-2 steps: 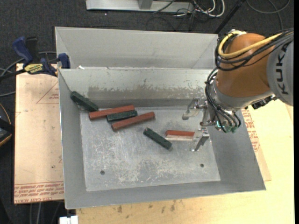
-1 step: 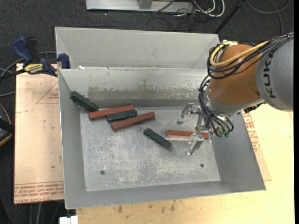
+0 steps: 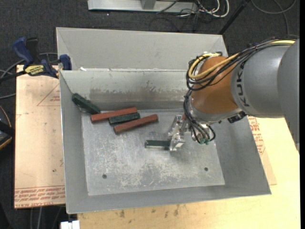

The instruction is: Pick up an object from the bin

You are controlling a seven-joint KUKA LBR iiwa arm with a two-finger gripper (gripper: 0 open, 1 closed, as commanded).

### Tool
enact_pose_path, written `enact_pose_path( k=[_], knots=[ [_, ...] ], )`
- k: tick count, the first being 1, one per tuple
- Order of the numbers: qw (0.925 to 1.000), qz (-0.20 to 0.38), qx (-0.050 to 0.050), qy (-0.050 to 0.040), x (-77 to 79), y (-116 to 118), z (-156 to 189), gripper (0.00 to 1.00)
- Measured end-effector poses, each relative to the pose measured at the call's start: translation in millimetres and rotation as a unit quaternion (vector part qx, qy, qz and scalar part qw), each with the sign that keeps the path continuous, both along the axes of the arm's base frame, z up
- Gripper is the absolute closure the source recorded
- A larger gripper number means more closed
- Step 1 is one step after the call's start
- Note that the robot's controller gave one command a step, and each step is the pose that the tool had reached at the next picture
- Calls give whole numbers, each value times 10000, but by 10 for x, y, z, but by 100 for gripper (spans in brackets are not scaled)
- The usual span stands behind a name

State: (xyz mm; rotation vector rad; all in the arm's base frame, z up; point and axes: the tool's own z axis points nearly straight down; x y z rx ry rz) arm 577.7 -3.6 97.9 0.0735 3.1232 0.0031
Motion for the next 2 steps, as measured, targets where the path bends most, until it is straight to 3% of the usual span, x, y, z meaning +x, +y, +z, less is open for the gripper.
enact_pose_path(
  k=[1, 2],
  knots=[
    [10000, 1, 0, 0, 0, 0, 0, 100],
    [9998, 181, -8, 72, 34, -155, 1283, 100]
  ],
)
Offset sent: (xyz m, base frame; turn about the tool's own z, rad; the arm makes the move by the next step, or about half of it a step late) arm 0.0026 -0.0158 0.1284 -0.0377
